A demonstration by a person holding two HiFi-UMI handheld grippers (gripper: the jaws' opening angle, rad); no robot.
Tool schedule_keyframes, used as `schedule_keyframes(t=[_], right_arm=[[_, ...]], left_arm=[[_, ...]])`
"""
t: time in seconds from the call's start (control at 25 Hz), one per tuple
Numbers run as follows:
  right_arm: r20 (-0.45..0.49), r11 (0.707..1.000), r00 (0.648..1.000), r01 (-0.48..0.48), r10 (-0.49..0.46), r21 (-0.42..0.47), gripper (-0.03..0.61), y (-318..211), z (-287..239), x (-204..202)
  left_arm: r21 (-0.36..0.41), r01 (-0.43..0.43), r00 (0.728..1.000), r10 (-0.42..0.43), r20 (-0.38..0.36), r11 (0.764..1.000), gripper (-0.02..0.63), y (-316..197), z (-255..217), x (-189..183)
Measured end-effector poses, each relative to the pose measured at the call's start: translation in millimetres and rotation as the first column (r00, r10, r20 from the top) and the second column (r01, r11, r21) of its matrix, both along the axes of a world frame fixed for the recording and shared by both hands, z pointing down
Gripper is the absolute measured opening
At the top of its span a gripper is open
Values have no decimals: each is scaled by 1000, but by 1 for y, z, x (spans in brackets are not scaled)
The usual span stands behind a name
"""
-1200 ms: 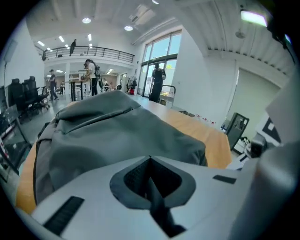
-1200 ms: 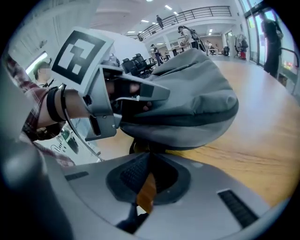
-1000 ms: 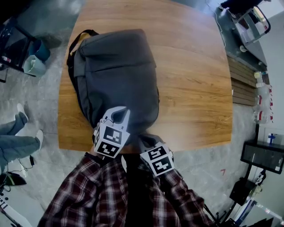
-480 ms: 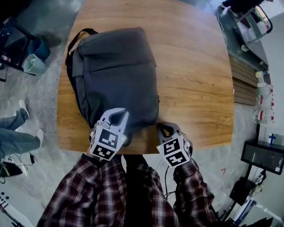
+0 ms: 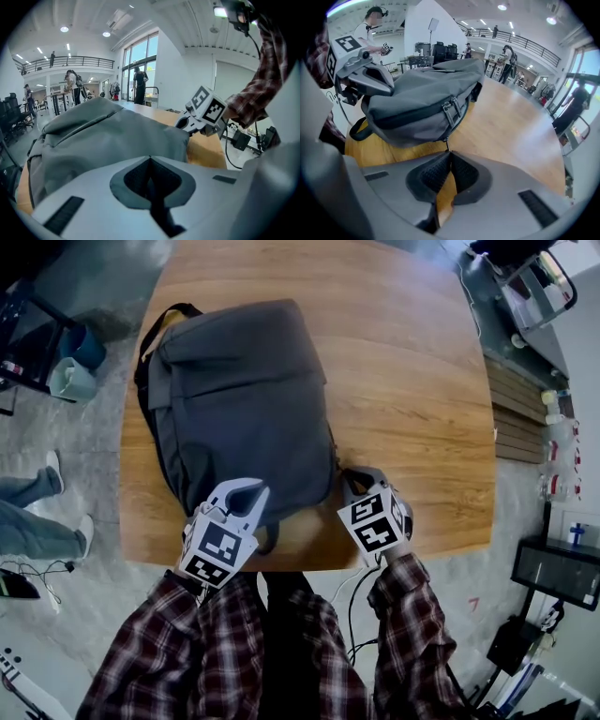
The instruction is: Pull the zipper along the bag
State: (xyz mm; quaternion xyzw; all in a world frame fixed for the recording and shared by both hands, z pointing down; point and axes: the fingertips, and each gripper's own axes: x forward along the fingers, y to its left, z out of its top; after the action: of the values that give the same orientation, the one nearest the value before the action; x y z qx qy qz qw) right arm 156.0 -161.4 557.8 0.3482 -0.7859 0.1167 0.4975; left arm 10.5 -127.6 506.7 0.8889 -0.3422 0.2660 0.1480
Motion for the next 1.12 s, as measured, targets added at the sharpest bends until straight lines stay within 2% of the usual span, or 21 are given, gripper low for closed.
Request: schedule_keyframes(t=[0.16, 0.28, 0.36, 0.44, 0.48, 0.56, 0.6, 0.68, 0.72, 0.8, 0.84, 0.92, 1.0, 1.12], right_arm=[[18, 1000, 1000, -1, 1, -17, 11, -8, 2, -4], [65, 999, 998, -1, 4, -43, 11, 8, 0, -11], [94, 998, 995, 38, -33, -59, 9, 27, -2, -25], [142, 994, 988, 75, -63, -78, 9, 49, -7, -48], [173, 992, 982, 85, -69, -91, 9, 60, -10, -62], [242, 988, 969, 91, -60, -121, 9, 78, -16, -90], [280, 987, 959, 87, -46, -135, 9, 85, -20, -105], [346, 984, 938, 68, -7, -164, 9, 94, -25, -132], [368, 982, 930, 60, 10, -177, 9, 98, -26, -143], [392, 980, 919, 49, 32, -194, 9, 105, -27, -161], [394, 980, 919, 48, 34, -195, 9, 107, -26, -166], [369, 983, 929, 56, 13, -175, 9, 107, -25, -171], [315, 987, 948, 90, -44, -134, 9, 103, -22, -168], [191, 980, 965, 192, -178, -57, 9, 102, -16, -162]], left_arm=[[-13, -2, 1000, 2, 0, 1000, 9, 1, 2, 0], [1, -62, 997, 62, 36, 998, 9, 4, 5, -7], [24, -122, 987, 119, 110, 992, 9, 2, 11, -25], [46, -145, 970, 133, 204, 988, 9, -9, 17, -51], [52, -131, 962, 115, 246, 990, 9, -19, 19, -64], [70, -42, 956, 20, 293, 997, 9, -40, 11, -88], [88, 28, 958, -52, 283, 996, 10, -49, 0, -96], [109, 167, 966, -185, 178, 980, 10, -55, -34, -97], [93, 210, 970, -219, 105, 973, 10, -50, -50, -90], [25, 211, 978, -211, 2, 977, 11, -25, -64, -68], [-2, 186, 982, -186, -5, 982, 11, -9, -59, -58], [-12, 143, 988, -142, 62, 990, 11, 16, -35, -52], [27, 120, 985, -122, 123, 992, 11, 32, -8, -57], [118, 101, 987, -114, 112, 988, 9, 40, 2, -60]])
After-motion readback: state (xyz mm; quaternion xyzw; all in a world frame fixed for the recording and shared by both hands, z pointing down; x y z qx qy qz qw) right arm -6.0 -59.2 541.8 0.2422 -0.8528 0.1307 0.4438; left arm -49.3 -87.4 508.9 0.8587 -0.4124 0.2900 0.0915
